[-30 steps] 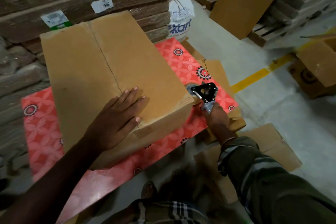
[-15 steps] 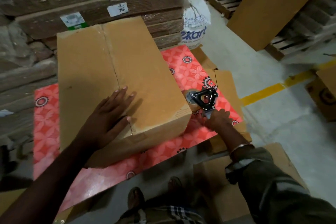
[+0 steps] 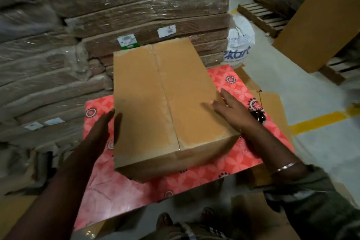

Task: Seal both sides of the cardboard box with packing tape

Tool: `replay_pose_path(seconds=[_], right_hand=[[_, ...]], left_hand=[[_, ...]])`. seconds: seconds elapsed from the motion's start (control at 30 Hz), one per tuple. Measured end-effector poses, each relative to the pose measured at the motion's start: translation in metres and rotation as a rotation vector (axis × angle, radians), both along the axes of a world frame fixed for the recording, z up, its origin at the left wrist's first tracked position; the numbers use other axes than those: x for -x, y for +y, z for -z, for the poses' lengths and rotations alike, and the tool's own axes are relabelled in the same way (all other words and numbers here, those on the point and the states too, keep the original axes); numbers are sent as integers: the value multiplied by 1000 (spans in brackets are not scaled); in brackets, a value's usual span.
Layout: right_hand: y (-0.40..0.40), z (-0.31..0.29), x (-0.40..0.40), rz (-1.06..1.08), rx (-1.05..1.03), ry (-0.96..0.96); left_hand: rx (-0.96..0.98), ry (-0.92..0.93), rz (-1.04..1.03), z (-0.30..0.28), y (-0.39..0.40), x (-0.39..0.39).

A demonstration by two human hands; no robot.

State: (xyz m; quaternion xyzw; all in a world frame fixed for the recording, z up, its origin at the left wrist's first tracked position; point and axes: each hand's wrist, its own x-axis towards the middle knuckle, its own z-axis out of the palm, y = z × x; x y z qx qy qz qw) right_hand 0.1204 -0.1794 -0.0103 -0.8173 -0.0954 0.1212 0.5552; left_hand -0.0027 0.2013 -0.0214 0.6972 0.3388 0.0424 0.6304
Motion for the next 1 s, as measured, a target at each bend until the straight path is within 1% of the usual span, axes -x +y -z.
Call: replay_pose_path(seconds=[0.07, 0.13, 0.17, 0.2, 0.3, 0.4, 0.53, 0.63, 0.73, 0.87, 1.0], right_hand=[[12, 1, -6, -17, -32, 92], [17, 3, -13, 2, -63, 170], [17, 4, -18, 13, -83, 196], [15, 4, -21, 15, -106, 225], [11, 2, -25, -18, -160, 277], [10, 5, -28, -36, -173, 290], [11, 4, -28, -71, -164, 317], [8, 9, -31, -79, -175, 321], [6, 11, -28, -67, -169, 343], [10, 0, -19, -45, -94, 279], [18, -12, -43, -19, -90, 220]], left_hand=[[181, -44, 21, 8, -6, 1], [255, -63, -11, 8, -13, -3], [283, -107, 16, 7, -16, -4], [280, -155, 36, 6, -21, -4], [200, -192, 133, 4, -28, -2], [199, -212, 114, 11, -19, -2], [164, -180, 107, 14, -16, -3], [180, -190, 135, 15, -16, -3], [197, -180, 115, 9, -19, -1], [174, -132, 147, 9, -13, 1], [162, -111, 104, 10, 14, -19]])
